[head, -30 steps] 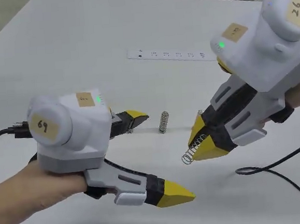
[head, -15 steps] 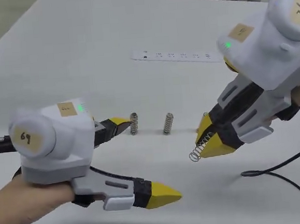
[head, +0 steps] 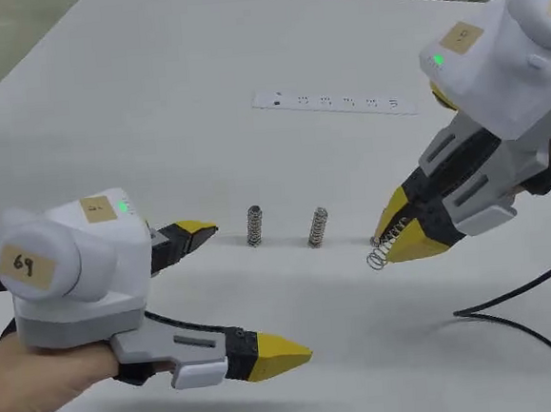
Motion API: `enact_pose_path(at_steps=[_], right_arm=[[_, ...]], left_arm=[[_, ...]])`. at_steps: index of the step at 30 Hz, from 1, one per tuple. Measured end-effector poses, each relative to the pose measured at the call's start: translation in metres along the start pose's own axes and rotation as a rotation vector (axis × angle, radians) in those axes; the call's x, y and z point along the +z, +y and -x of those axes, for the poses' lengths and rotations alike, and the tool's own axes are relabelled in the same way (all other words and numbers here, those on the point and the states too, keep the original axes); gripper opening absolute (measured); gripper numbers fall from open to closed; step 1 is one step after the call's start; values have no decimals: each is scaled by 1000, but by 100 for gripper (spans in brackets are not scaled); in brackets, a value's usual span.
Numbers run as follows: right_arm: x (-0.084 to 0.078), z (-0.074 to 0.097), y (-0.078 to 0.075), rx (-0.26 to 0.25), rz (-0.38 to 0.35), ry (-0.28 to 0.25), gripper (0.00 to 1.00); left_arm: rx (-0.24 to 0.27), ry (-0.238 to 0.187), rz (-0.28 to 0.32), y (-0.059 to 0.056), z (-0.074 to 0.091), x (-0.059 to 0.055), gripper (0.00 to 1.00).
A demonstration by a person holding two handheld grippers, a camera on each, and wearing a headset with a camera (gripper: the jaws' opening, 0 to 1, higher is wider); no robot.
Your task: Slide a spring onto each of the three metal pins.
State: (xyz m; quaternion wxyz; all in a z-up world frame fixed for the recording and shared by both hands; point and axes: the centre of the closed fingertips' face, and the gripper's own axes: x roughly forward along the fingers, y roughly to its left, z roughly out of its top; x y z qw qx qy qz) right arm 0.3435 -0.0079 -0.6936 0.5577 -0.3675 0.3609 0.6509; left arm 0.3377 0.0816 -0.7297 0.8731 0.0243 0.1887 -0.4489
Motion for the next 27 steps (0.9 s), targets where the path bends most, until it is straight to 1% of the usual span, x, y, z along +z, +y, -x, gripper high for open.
enact_pose_path(at_steps=[3,7,12,18,20,23,25,27], right_arm=[[-4,4,-10,-27,-6,13,8],[-11,8,-23,-50,-5,38,8],[-17,11,-34,-67,-13,49,8],[-30,13,-51,-101,-12,85,8],[-34,13,-55,-108,-11,101,8],[-37,15,-61,-118,-15,107,8],[-43,15,-65,-124,-5,139,8],[-44,15,-67,-126,6,147,8]], left_arm=[[10,11,-4,2,1,-4,98],[18,13,5,3,3,-8,98],[31,12,11,7,5,-10,98],[41,19,7,10,5,-12,98],[42,17,12,10,5,-12,98],[42,19,11,10,5,-12,98],[42,20,13,10,5,-13,98],[40,18,17,9,4,-13,98]])
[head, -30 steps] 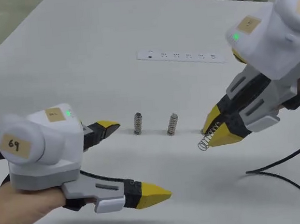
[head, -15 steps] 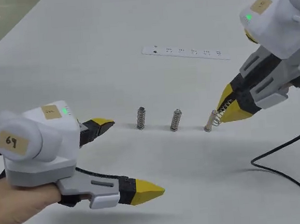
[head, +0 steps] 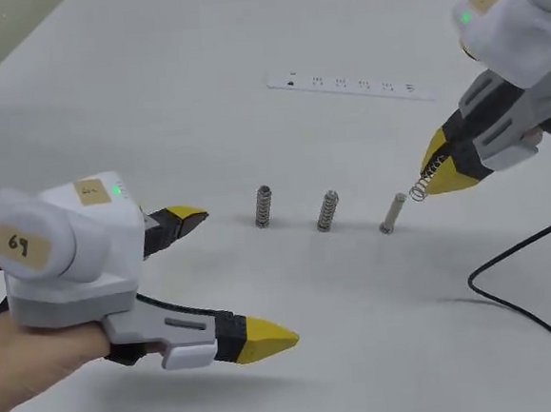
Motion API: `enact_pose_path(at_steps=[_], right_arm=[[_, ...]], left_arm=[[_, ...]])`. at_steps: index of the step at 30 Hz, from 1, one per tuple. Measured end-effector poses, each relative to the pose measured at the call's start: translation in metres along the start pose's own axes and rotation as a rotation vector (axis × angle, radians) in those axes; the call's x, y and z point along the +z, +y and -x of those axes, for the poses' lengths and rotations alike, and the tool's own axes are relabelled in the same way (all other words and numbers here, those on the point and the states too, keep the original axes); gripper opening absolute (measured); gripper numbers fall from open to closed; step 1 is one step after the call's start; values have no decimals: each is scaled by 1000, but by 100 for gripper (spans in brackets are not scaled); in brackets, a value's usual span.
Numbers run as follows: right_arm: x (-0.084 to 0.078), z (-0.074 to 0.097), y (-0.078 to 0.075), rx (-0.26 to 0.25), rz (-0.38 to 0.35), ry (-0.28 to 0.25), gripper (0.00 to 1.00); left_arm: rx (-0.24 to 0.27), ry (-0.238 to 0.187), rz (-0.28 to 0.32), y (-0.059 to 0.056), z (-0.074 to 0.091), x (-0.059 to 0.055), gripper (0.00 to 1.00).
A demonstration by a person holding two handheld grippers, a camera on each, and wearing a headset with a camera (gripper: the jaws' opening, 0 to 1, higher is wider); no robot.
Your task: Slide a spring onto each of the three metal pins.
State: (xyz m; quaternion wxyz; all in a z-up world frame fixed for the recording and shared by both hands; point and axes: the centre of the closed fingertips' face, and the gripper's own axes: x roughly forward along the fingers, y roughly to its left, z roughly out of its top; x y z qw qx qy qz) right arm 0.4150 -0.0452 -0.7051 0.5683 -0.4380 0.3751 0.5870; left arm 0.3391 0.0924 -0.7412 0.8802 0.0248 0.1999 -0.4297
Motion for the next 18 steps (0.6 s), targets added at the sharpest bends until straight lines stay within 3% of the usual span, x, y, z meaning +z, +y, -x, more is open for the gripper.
enact_pose_path(at_steps=[18], right_arm=[[-5,-14,-19,7,41,67,8]], left_arm=[[1,8,15,-1,0,-8,96]])
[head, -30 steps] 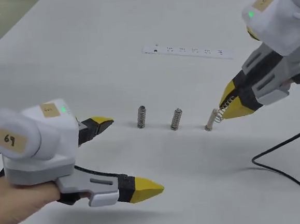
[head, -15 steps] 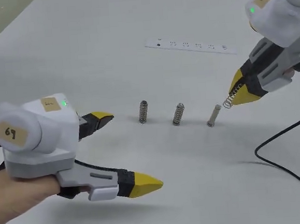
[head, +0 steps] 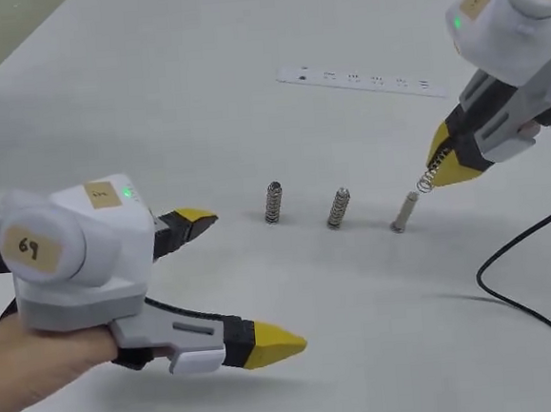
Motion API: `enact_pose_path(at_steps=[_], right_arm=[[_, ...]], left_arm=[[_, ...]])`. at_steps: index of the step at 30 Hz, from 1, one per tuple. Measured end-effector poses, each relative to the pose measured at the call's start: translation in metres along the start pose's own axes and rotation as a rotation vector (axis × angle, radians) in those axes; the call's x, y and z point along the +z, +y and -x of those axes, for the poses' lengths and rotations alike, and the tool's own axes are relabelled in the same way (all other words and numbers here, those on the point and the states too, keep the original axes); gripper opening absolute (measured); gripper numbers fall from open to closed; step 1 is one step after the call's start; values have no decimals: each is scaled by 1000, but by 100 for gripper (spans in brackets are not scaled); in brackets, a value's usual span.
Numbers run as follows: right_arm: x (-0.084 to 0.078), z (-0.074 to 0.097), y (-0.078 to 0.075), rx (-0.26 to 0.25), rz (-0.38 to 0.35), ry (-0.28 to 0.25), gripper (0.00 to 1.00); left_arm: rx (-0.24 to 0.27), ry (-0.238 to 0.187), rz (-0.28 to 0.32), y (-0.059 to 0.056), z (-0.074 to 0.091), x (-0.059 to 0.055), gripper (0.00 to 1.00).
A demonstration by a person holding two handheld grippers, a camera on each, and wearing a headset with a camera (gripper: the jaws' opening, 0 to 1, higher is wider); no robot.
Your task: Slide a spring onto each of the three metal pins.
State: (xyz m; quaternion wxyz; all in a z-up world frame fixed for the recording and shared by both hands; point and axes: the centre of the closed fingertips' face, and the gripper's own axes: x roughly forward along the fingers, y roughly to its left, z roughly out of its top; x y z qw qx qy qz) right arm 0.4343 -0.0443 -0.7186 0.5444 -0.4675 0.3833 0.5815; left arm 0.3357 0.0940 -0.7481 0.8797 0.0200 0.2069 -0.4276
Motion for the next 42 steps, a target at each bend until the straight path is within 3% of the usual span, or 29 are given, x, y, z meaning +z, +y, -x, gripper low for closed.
enact_pose_path(at_steps=[6,42], right_arm=[[-2,-7,-2,7,13,22,8],[-5,-27,-4,37,20,42,8]], left_arm=[[3,1,8,2,1,-3,96],[-4,15,41,3,-1,-15,92]])
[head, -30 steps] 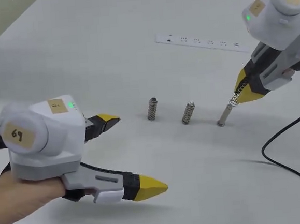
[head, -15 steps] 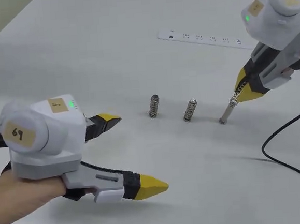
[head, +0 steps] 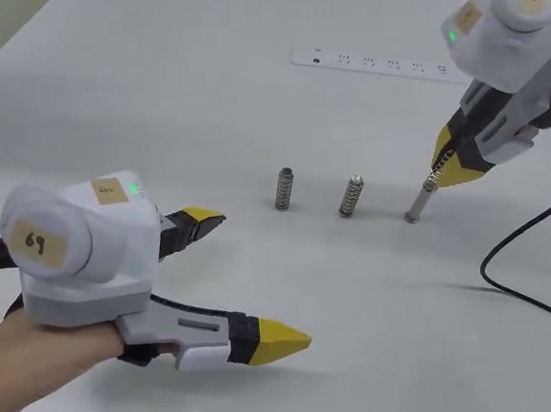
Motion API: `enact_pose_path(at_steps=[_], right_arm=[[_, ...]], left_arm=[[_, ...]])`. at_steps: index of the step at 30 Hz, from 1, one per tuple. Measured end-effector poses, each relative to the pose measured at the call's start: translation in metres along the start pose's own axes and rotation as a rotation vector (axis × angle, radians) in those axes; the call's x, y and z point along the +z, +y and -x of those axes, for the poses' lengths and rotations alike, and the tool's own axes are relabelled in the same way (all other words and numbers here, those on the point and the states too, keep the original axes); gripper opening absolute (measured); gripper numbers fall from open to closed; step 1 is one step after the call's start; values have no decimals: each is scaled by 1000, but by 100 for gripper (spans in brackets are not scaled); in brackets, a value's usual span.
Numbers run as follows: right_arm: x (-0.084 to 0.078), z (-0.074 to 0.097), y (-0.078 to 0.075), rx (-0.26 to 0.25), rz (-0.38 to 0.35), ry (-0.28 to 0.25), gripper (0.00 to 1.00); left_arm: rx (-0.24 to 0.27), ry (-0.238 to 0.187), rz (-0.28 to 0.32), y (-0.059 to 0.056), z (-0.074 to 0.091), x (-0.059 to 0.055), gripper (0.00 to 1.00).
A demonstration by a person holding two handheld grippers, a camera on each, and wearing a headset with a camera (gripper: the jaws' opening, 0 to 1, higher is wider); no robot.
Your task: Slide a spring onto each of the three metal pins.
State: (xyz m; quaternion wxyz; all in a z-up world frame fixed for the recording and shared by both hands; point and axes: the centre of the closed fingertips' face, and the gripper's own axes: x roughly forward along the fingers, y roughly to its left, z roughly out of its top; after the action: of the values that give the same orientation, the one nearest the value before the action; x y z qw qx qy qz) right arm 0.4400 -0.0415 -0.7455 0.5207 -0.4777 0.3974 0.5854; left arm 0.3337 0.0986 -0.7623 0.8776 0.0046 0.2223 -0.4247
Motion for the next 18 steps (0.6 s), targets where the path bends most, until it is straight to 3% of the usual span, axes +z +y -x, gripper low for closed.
enact_pose_path(at_steps=[18], right_arm=[[-7,-18,-3,28,-1,22,8]], left_arm=[[5,2,12,1,-1,-1,91]])
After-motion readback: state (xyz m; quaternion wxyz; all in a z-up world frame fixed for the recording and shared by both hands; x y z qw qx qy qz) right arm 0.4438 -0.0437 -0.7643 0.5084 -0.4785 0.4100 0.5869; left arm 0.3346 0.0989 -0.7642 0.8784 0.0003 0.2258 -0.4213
